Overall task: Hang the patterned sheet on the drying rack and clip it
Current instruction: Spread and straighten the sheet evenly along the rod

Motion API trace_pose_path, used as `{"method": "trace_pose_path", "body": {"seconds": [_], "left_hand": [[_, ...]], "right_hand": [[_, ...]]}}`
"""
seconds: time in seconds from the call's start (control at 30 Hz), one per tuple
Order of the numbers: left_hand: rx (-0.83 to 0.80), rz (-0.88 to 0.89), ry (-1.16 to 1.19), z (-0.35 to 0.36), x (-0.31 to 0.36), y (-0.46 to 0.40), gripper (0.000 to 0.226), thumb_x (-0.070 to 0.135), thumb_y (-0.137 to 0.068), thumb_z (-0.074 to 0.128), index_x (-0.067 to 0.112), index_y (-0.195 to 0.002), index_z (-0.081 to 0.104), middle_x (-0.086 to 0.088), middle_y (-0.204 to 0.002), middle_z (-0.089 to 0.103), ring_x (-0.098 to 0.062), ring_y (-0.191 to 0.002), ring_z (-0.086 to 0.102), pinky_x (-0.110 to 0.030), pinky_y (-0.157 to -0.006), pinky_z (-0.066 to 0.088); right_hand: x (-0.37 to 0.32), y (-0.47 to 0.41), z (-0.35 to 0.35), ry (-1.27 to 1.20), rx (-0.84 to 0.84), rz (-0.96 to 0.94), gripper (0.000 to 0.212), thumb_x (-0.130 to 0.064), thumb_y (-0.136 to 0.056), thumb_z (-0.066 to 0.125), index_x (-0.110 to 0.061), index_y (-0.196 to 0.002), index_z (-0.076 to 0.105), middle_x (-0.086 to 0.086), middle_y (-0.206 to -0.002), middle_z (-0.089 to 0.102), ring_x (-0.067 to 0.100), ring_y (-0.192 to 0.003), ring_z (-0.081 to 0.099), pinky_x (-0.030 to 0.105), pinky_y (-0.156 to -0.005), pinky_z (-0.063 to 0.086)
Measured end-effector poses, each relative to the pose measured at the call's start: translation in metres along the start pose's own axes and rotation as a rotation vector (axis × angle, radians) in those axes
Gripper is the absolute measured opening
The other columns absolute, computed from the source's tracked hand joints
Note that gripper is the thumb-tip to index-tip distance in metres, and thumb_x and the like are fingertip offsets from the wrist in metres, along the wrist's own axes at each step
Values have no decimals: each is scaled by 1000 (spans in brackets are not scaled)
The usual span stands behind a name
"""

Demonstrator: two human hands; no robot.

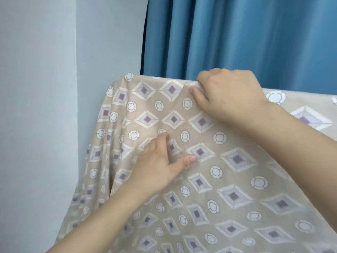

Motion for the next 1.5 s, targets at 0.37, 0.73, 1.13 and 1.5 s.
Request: {"method": "trace_pose_path", "body": {"seconds": [0.37, 0.73, 1.13, 1.5], "left_hand": [[26, -210, -129, 95, 82, 75, 131, 86, -48, 67, 35, -148, -1, 7, -149, 23, -16, -139, 29, -44, -110, 34], [102, -221, 76, 136, 113, 76, 43, 46, -81, 66, 26, -113, 46, 6, -108, 51, -13, -100, 48, -35, -88, 46], [95, -226, 307, 128, 166, 91, 122, 80, -56, 67, 38, -151, 4, 20, -149, 12, -4, -142, 11, -32, -117, 18], [264, -145, 230, 56, 237, 53, 65, 78, -63, 64, 30, -105, 54, 10, -107, 56, -12, -100, 59, -38, -89, 51]], "right_hand": [[67, 73, -6, 43, 36, -26, 17, -18, -89, 44, -9, -102, 51, 8, -89, 55, 26, -74, 50, 30, -59, 25], [79, 113, -6, 78, 100, -77, 62, -16, -84, 40, -7, -145, 31, 16, -118, 50, 34, -104, 49, 43, -96, 26], [159, 144, -44, -176, 31, 46, 21, -17, -89, 45, -8, -107, 51, 12, -102, 55, 30, -88, 49, 36, -73, 26], [209, 175, -67, -316, 137, 12, 16, -5, -91, 44, -16, -85, 34, 4, -85, 37, 25, -82, 39, 33, -66, 27]]}}
Point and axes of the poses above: each hand's wrist, its own y-axis away from the middle knuckle, its own z-axis out of the palm, x = y × z, the point moved 9 cm from there along -y, towards the middle knuckle
